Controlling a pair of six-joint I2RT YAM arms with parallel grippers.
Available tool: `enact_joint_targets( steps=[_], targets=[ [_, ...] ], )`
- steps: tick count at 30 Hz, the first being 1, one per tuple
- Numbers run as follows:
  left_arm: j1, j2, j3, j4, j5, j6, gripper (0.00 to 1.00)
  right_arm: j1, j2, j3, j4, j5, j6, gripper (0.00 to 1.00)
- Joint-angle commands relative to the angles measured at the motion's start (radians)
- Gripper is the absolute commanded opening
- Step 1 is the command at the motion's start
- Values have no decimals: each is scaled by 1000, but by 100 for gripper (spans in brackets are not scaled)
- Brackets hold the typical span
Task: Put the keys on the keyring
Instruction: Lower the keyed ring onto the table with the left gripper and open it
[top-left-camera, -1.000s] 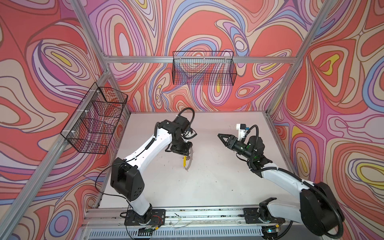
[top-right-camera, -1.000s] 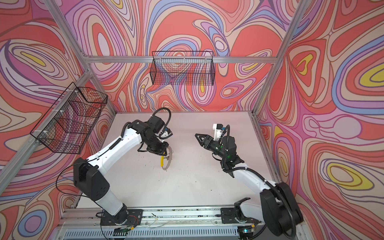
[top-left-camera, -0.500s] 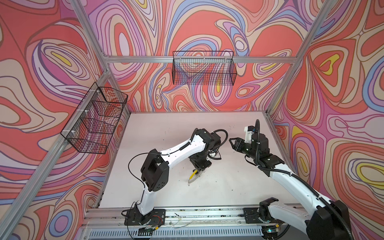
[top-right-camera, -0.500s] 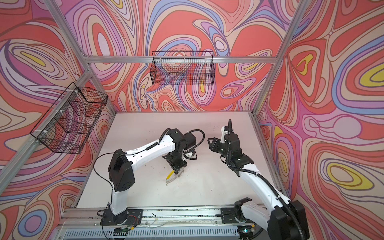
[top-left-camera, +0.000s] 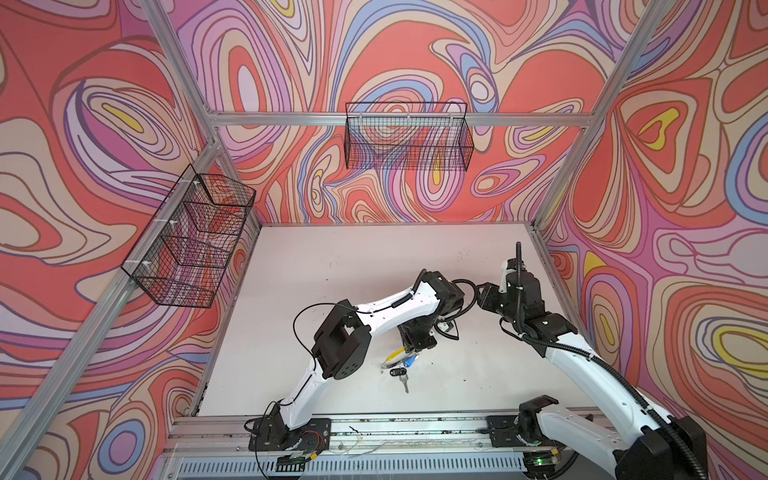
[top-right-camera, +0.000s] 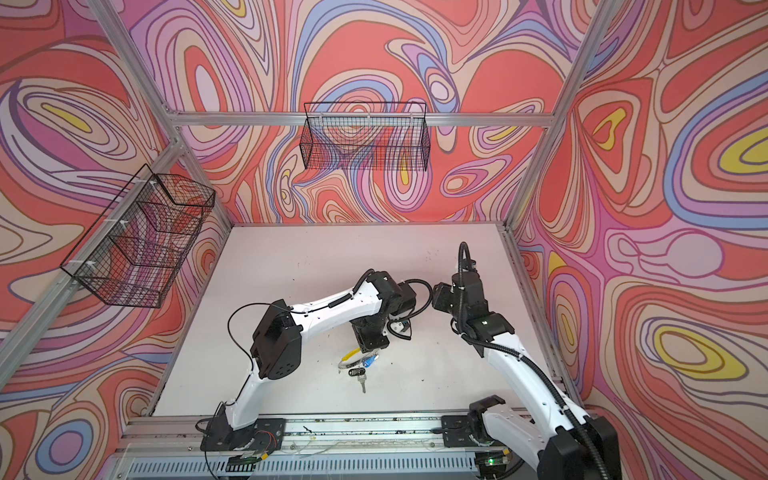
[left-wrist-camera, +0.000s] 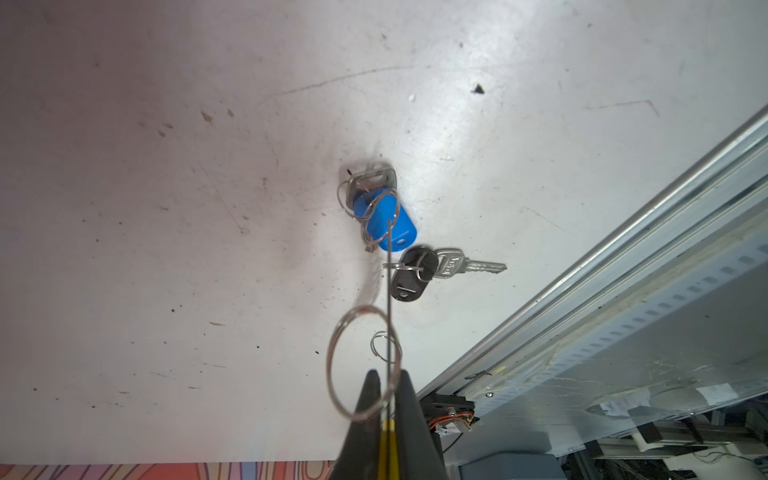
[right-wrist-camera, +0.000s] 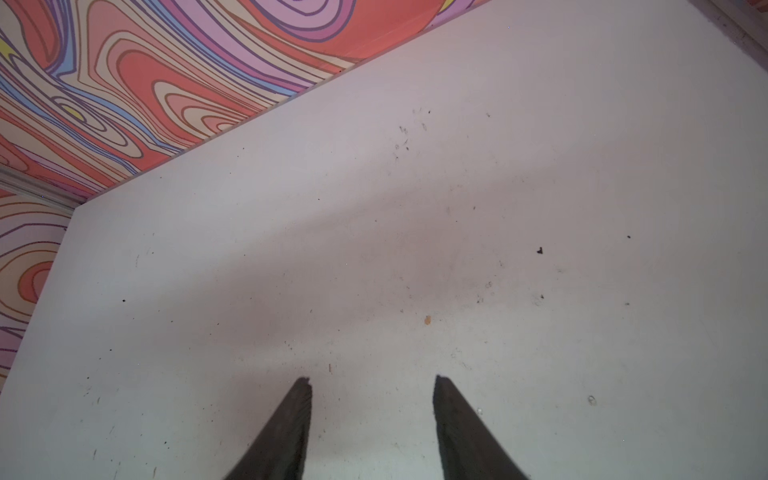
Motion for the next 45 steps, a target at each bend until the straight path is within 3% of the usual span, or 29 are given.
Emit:
enact_joint_targets(
  steps=[1,8,13,24,30,36,39,43,45],
  targets=[
    [1,30,29,-52,-31,139,0,-9,10,10,-29,33,-31,50],
    [25,28,55,-55,-63,292,0,-18,54,21,-27,8,-58,50],
    [64,31,90,-55,-3,389,0,-24,91,48,-31,-2,-78,50],
    [118,121,184,-43,33,502,0,-39,118,73,-30,-7,-103,49],
    [124,181,237,-6,-68,545,0,-41,136,81,-31,-11,-110,48],
    [127,192,263,31,-99,591,0,-43,150,78,-10,-20,-112,48],
    [126,180,272,97,-150,604,8,-43,146,70,8,-30,-112,42],
    [133,175,290,170,-201,621,21,-42,115,73,11,-20,-118,41],
    [140,171,289,214,-227,633,22,-42,117,88,-6,-22,-120,43]
  ],
)
